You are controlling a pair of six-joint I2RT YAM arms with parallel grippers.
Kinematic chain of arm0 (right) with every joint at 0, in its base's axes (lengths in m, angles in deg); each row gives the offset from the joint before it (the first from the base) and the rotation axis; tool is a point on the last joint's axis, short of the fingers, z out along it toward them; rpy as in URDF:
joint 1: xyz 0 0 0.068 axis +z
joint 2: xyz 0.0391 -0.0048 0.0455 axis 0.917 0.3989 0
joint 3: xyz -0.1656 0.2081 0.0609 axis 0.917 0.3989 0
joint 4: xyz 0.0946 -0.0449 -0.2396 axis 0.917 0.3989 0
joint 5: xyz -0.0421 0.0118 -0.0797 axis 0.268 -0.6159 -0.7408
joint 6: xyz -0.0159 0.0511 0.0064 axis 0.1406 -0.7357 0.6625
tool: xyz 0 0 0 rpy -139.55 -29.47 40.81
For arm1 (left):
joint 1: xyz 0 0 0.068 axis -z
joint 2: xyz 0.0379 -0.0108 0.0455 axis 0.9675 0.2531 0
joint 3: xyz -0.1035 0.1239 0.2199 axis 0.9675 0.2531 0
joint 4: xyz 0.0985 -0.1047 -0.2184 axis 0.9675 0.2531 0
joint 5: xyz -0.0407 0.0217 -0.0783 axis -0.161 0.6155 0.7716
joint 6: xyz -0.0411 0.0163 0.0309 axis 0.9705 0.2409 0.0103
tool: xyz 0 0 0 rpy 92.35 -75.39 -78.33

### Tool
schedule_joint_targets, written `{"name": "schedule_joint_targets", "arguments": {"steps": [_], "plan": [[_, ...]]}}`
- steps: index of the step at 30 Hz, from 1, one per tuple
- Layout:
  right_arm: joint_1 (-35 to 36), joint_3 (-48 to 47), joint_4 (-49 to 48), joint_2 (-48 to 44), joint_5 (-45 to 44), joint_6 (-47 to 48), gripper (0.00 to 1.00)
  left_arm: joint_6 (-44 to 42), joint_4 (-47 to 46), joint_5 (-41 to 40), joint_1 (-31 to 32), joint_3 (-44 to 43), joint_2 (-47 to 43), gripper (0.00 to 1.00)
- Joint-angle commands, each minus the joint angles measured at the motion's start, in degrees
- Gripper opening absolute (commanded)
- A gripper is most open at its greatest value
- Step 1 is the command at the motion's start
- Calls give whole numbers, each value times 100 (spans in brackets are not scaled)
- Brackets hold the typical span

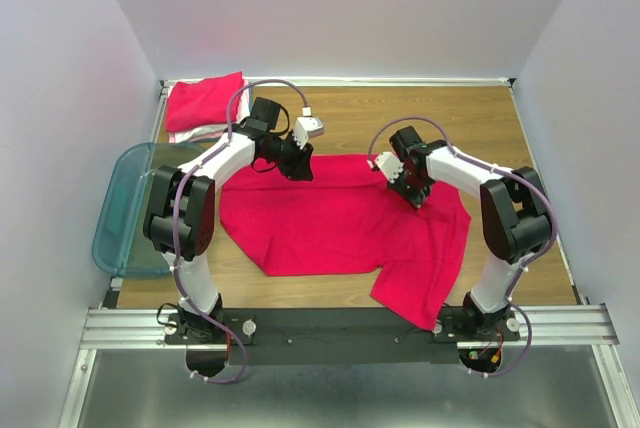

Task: Fold and stack the t-shirts
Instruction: Fold the flattened tshirt in 1/3 of the way

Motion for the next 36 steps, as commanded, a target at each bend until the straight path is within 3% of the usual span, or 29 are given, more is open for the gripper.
{"name": "schedule_joint_targets", "arguments": {"steps": [1, 14, 17, 21, 26, 32, 36], "plan": [[33, -353, -58, -330, -40, -1, 1, -96, 14, -99, -11, -28, -123, 40], [-959, -1267, 101, 530, 180, 772, 1, -210, 181, -116, -11, 24, -62, 40], [-1126, -1565, 101, 829, 171, 791, 8, -219, 216, -108, -11, 24, -9, 40], [-1223, -1926, 101, 1084, 189, 659, 35, -201, 181, -81, -11, -2, 26, 40], [-1452, -2322, 372, 997, 548, 325, 41, -35, -284, 173, 68, -19, -220, 40], [-1847, -2498, 1234, 681, 1270, 131, 41, 458, -1435, -124, 761, -300, -89, 37], [-2304, -2366, 1366, 662, 1427, 193, 41, -401, -1691, -169, 1508, -748, 237, 38]]}}
